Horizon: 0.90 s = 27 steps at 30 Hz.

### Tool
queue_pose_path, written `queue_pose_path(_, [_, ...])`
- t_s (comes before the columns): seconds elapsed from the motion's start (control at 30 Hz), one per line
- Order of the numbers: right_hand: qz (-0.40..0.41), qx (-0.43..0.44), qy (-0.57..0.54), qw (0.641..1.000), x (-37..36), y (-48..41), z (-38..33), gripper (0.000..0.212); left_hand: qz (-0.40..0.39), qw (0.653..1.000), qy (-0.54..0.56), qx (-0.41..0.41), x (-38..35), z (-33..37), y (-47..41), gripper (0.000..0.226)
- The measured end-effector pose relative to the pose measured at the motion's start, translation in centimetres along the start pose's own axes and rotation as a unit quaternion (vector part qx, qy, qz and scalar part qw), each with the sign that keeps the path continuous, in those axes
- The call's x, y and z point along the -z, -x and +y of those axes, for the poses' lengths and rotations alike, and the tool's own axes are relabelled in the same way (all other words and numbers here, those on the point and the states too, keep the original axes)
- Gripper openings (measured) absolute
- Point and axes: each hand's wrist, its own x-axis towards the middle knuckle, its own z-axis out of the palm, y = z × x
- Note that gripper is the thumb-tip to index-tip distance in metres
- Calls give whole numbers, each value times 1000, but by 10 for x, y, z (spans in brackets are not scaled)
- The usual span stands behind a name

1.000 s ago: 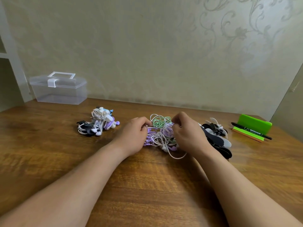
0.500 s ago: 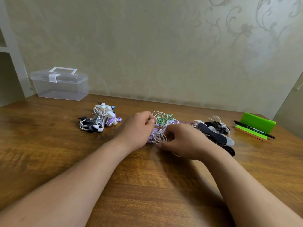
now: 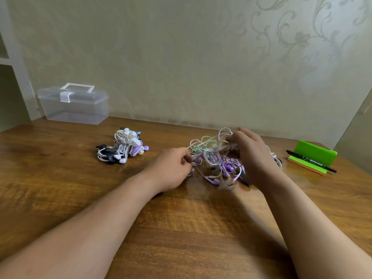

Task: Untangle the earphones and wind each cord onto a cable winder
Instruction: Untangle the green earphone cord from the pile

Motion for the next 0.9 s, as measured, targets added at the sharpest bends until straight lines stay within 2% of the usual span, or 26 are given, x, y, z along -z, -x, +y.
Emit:
queue_pose_path(0.07, [-13,-5,-6,1000,-1,-1,3,21,16,999,44,-28,-1,-1,-1,22])
queue_pose_path(0.13, [-39,-3,-9,999,-4,1,4,18,24,994,80,-71,-2,-1,-2,46])
queue_pose_path(0.2, [-61,10,-10,998,-4,4,3,17,0,987,106,-120,-5,1,-1,62])
queue_pose_path(0.23, [-73,19,-12,997,-5,6,2,21,-17,981,131,-139,-8,3,1,62])
queue_pose_path(0.33, [-111,28,-19,993,-5,9,0,27,-10,984,83,-156,-14,-3,-3,37])
queue_pose_path(0.4, [-104,29,-4,994,-5,8,0,26,10,988,54,-144,-13,-6,-6,24])
queue_pose_path(0.5, [-72,15,-12,997,-3,6,0,27,39,992,80,-89,-12,-4,-7,22])
queue_pose_path(0.57, [-46,-5,-56,997,-2,5,-2,25,45,996,53,-54,-12,-4,-9,20])
queue_pose_path(0.7, [-24,-21,-108,994,0,2,-3,30,46,997,-24,-55,-12,-4,-12,10])
queue_pose_path(0.8, [-30,-33,-134,990,-4,4,-4,27,48,997,-5,-62,-15,-3,-13,26])
queue_pose_path(0.9, [-22,-54,-172,983,-4,4,-5,17,31,995,11,-96,-15,1,-11,60])
